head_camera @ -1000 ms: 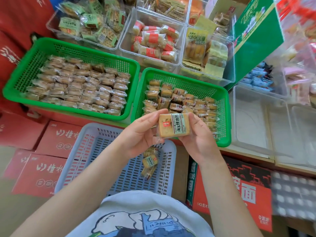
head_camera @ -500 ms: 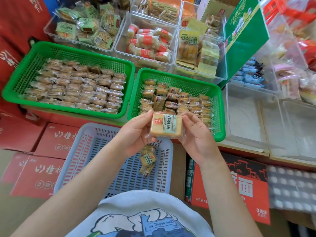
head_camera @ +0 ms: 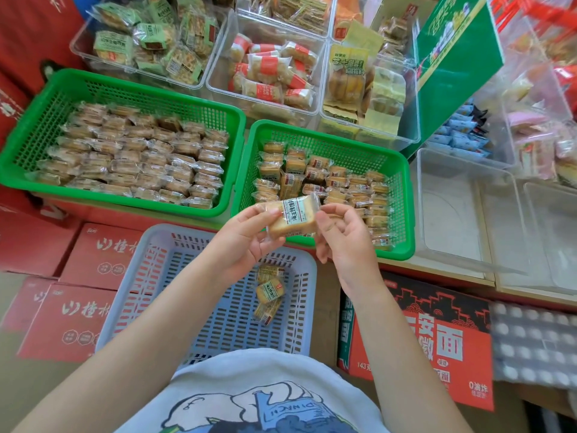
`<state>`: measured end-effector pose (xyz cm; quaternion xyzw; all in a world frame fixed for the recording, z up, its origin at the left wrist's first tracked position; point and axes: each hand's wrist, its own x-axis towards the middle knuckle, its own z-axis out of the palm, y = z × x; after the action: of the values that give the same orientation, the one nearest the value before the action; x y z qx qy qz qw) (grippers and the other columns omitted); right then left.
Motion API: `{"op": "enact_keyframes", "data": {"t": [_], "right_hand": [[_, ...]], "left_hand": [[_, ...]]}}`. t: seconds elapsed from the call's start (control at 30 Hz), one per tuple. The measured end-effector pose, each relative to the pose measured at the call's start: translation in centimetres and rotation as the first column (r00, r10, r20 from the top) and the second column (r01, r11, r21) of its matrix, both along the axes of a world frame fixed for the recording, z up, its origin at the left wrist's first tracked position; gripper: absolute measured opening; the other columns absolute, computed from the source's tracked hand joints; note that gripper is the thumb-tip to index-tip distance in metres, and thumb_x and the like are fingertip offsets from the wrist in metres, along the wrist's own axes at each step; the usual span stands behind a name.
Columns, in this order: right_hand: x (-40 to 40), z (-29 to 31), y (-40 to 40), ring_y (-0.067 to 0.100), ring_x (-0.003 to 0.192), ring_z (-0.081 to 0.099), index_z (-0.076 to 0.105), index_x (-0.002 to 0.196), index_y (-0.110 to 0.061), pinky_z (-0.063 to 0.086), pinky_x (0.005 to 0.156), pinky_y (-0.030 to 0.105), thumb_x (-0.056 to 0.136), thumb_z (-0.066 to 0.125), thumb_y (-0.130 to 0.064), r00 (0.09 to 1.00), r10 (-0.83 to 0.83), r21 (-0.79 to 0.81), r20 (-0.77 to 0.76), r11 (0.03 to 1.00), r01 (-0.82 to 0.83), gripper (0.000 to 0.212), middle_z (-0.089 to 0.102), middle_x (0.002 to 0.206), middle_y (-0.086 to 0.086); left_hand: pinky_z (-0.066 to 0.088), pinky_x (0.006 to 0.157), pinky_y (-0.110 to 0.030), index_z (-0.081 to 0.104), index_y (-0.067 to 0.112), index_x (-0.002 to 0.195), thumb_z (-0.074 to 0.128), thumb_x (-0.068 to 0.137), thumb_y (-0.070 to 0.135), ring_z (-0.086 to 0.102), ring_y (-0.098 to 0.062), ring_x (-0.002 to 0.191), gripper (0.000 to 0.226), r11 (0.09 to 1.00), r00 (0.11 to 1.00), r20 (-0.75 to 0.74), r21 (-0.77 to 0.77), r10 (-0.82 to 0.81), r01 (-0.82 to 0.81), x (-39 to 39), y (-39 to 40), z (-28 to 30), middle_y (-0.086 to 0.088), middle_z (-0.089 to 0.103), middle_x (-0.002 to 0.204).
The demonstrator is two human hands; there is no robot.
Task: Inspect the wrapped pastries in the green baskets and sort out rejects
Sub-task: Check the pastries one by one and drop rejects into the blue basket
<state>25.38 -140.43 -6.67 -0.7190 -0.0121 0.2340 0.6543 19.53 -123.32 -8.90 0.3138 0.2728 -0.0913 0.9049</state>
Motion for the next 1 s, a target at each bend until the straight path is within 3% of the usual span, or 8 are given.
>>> {"op": "enact_keyframes", "data": {"t": [0.3,0.53,0.67,0.77,0.83,0.9,0.97,1.0], "right_hand": [[3.5,-1.7,1.3,0.015,0.058,0.054,0.055,0.115,-0.013,0.044,0.052,0.028,0.106,0.046,-0.018,0.974,0.042,-0.074,-0.222,0.995,-0.060,0.014,0.060,0.081,0.008],[8.7,-4.1,2.6,0.015,0.048,0.034,0.056,0.106,-0.026,0.028,0.046,0.029,0.104,0.051,-0.022,1.000,0.008,-0.255,-0.027,0.967,-0.015,0.007,0.050,0.053,-0.007],[12.0,-4.9,3.0,0.018,0.071,0.061,0.053,0.117,-0.033,0.048,0.058,0.029,0.095,0.050,-0.057,0.984,0.095,-0.298,-0.148,0.945,-0.136,0.034,0.063,0.092,-0.001],[13.9,-6.2,3.3,0.021,0.091,0.071,0.056,0.120,-0.025,0.056,0.065,0.029,0.094,0.065,-0.038,0.968,0.180,-0.272,-0.176,0.936,-0.223,0.030,0.066,0.112,0.000],[15.2,-7.4,3.3,0.019,0.086,0.071,0.061,0.116,-0.019,0.056,0.068,0.032,0.094,0.069,-0.026,0.989,0.103,-0.318,-0.104,0.939,-0.131,0.025,0.068,0.105,0.003],[16.7,-8.3,2.9,0.014,0.083,0.065,0.062,0.111,-0.017,0.058,0.074,0.035,0.093,0.070,-0.021,0.998,-0.021,-0.339,-0.060,0.941,-0.001,0.020,0.065,0.099,0.000],[17.9,-9.0,2.5,0.011,0.085,0.064,0.061,0.116,-0.019,0.059,0.081,0.036,0.092,0.070,-0.019,0.992,-0.114,-0.336,-0.059,0.938,0.088,0.026,0.064,0.100,-0.003],[18.3,-9.3,2.3,0.009,0.086,0.065,0.059,0.124,-0.017,0.059,0.083,0.035,0.092,0.071,-0.019,0.988,-0.142,-0.341,-0.060,0.933,0.114,0.035,0.064,0.103,-0.004]], "left_hand": [[0.056,0.070,-0.025,0.064,0.018,0.123,0.070,0.077,0.009,0.069,-0.019,0.093,0.047,0.995,0.999,0.034,0.102,-0.002,-0.001,3.5,1.7,-2.2,-0.011,0.070,0.113],[0.054,0.069,-0.024,0.065,0.022,0.123,0.070,0.076,0.008,0.069,-0.017,0.090,0.049,0.995,1.000,-0.001,0.099,-0.003,0.003,7.7,3.1,-4.4,-0.007,0.073,0.111],[0.050,0.074,-0.025,0.061,0.020,0.128,0.066,0.085,0.006,0.068,-0.016,0.091,0.046,0.991,0.999,0.011,0.130,-0.031,0.029,11.3,4.0,-6.0,-0.006,0.070,0.112],[0.053,0.072,-0.024,0.058,0.021,0.129,0.060,0.096,0.005,0.069,-0.009,0.085,0.037,0.946,0.986,0.029,0.288,-0.162,0.147,14.0,3.7,-7.4,-0.001,0.070,0.110],[0.054,0.087,-0.032,0.054,0.024,0.135,0.065,0.097,0.016,0.067,-0.009,0.101,0.041,0.766,0.963,-0.047,0.597,-0.265,0.240,15.6,3.5,-8.7,0.003,0.068,0.120],[0.046,0.105,-0.039,0.050,0.022,0.142,0.063,0.097,0.022,0.057,-0.014,0.121,0.047,0.293,0.918,-0.161,0.915,-0.362,0.276,16.6,3.6,-10.4,0.001,0.061,0.131],[0.031,0.119,-0.043,0.044,0.016,0.148,0.055,0.098,0.017,0.041,-0.023,0.138,0.051,-0.242,0.831,-0.289,0.951,-0.475,0.193,17.3,3.5,-12.0,-0.007,0.050,0.147],[0.023,0.121,-0.044,0.039,0.015,0.151,0.052,0.098,0.014,0.031,-0.026,0.146,0.055,-0.409,0.778,-0.370,0.898,-0.509,0.159,17.5,3.3,-12.6,-0.009,0.041,0.155]]}}
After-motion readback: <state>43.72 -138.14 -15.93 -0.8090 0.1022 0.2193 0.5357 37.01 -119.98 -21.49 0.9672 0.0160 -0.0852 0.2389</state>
